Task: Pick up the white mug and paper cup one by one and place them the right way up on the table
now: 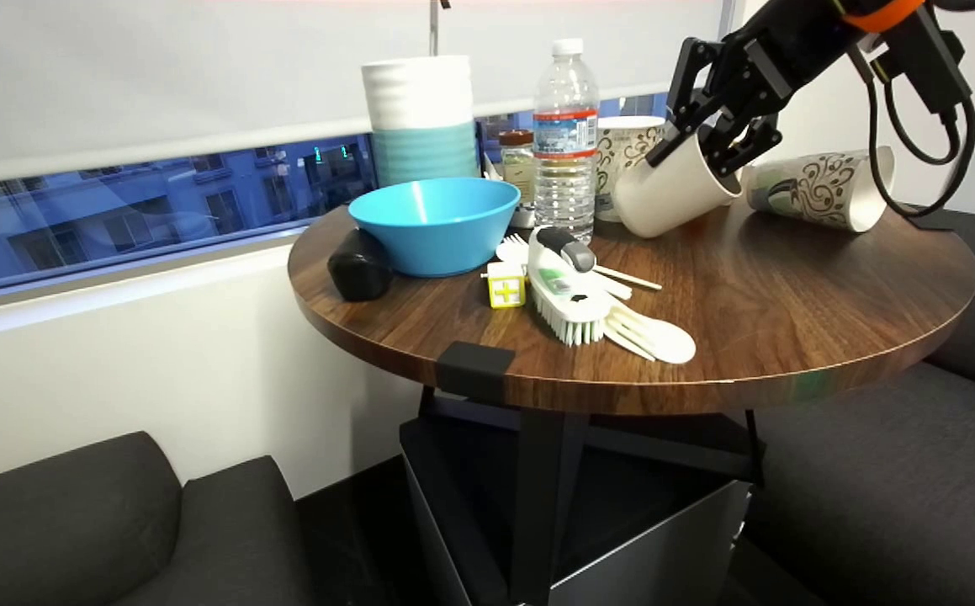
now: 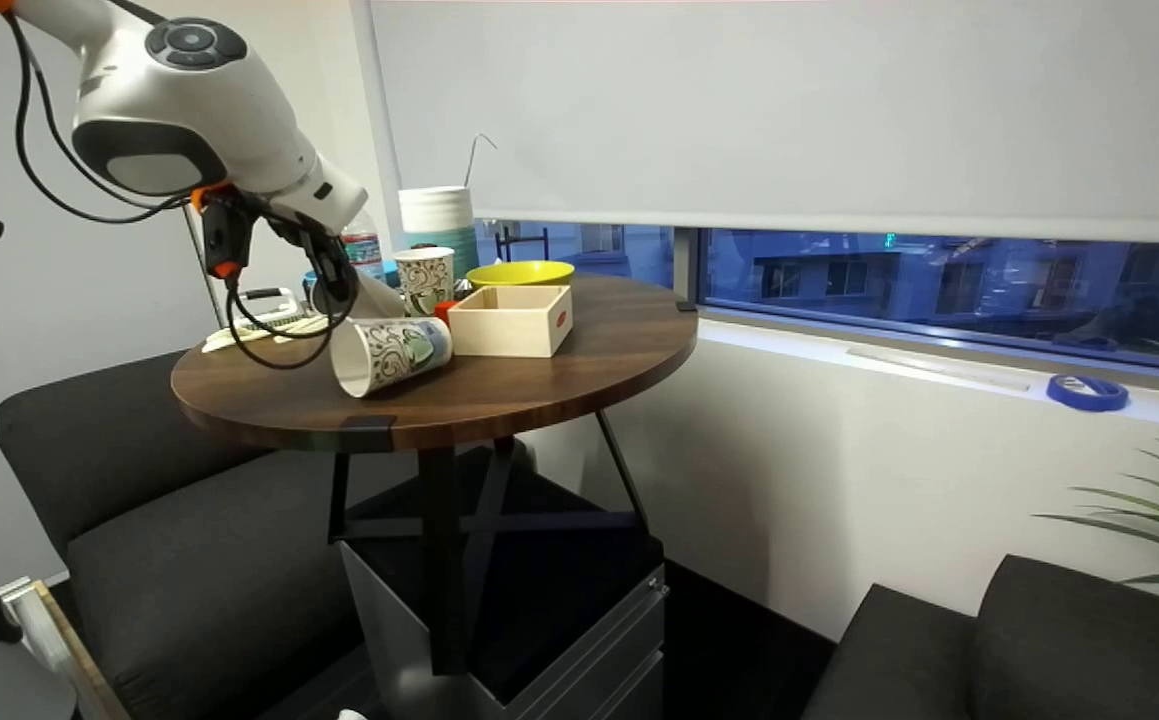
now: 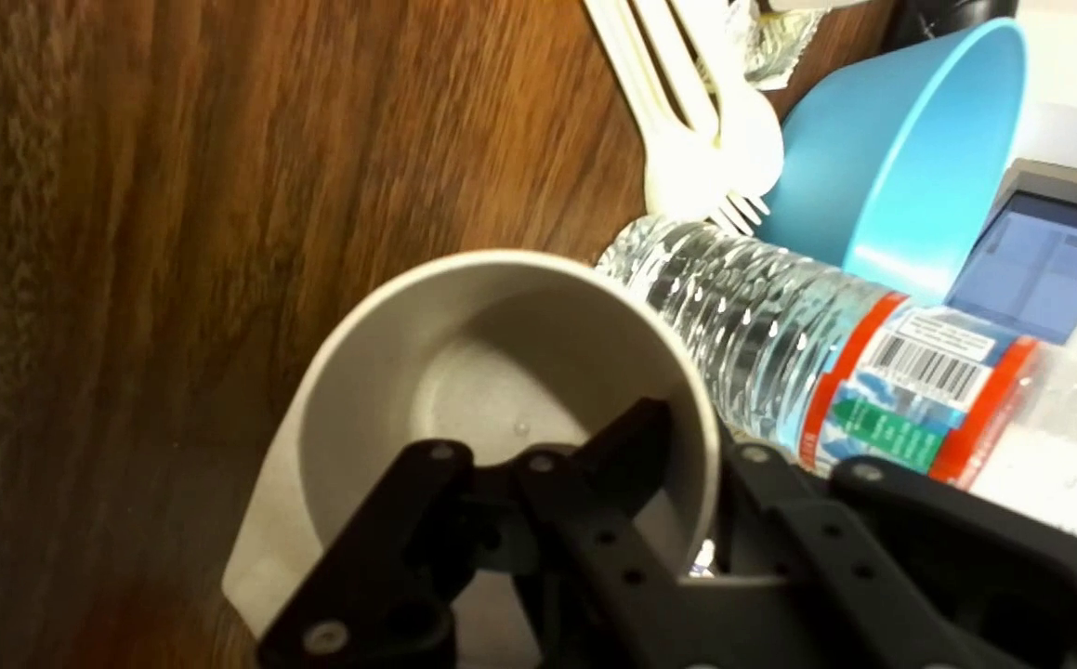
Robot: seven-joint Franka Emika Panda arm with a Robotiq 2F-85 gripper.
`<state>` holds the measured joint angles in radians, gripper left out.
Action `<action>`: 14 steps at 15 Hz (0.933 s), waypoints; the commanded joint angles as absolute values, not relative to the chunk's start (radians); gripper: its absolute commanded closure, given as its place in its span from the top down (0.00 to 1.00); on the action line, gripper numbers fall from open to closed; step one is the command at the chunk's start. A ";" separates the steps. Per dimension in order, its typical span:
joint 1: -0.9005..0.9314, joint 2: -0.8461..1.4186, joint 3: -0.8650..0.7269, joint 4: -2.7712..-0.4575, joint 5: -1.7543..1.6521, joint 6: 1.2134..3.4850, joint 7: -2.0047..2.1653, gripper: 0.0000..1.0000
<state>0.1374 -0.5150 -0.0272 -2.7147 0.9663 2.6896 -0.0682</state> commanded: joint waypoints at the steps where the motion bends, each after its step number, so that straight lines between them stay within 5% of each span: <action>1: 0.069 -0.551 0.044 -2.733 0.825 2.604 0.063 0.02; 14: 0.046 -0.609 0.105 -2.611 0.337 2.056 0.253 0.02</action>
